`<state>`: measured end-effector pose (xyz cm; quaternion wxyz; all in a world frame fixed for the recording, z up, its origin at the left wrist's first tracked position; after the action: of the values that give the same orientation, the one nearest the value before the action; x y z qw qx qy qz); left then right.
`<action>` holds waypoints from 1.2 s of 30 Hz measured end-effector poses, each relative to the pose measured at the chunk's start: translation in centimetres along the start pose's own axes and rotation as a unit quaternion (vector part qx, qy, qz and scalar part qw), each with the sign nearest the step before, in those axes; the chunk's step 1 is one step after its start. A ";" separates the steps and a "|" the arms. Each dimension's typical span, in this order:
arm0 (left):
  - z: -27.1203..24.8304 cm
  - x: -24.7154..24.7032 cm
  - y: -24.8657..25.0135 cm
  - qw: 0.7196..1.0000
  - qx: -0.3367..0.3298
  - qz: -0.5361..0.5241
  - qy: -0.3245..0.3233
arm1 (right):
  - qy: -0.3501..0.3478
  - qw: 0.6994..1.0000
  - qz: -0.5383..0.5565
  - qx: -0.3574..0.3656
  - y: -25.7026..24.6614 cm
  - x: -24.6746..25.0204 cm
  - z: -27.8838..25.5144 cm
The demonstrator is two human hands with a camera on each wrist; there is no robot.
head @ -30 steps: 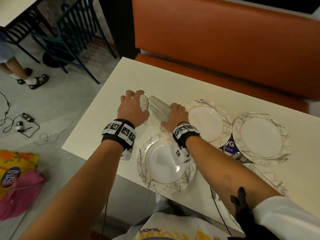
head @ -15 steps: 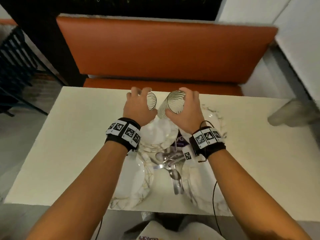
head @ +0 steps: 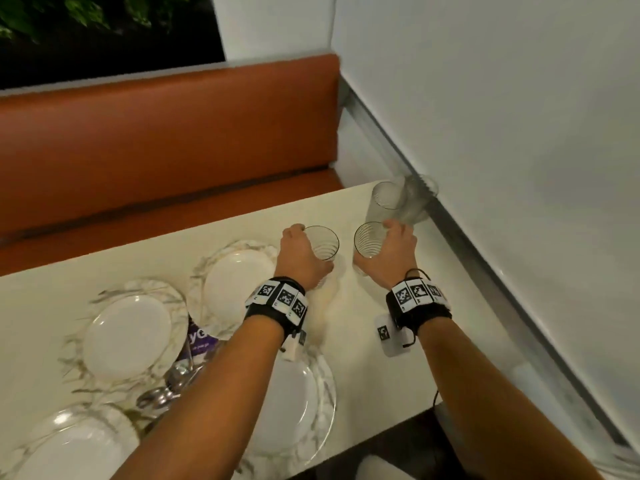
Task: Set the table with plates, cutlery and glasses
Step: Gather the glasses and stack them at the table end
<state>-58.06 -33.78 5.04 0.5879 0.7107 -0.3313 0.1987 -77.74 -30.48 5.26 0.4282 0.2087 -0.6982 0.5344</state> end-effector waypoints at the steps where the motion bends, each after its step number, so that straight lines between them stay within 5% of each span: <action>1: 0.4 -1.6 0.8 1.000 0.000 -0.005 -0.003 | -0.002 1.000 -0.005 -0.013 1.6 0.4 0.7; 8: 2.4 -10.5 5.2 0.999 -0.011 -0.039 -0.031 | -0.016 0.996 -0.028 -0.078 9.4 2.6 4.1; 16: 4.2 -15.7 8.0 0.995 0.001 -0.096 -0.029 | -0.009 0.995 0.007 -0.095 12.6 4.5 7.1; 31: 5.6 -17.8 10.1 0.991 0.060 -0.120 -0.016 | -0.009 0.998 0.019 -0.066 13.1 6.3 9.8; 36: 5.2 -17.0 9.7 0.993 0.055 -0.089 -0.052 | -0.037 0.996 -0.054 -0.063 12.7 7.2 9.3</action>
<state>-77.41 -35.61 -0.76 0.5450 0.7782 -0.2854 0.1264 -94.62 -33.56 3.39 0.4426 0.2384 -0.7338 0.4570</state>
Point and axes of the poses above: each hand's wrist, its own z-axis towards the middle knuckle, its own x-axis out of the back of the hand, y = z × x, the point moved 3 cm from there along z, towards the middle knuckle, and after that the axes turned 1 degree about -y, right-handed, at the moved point
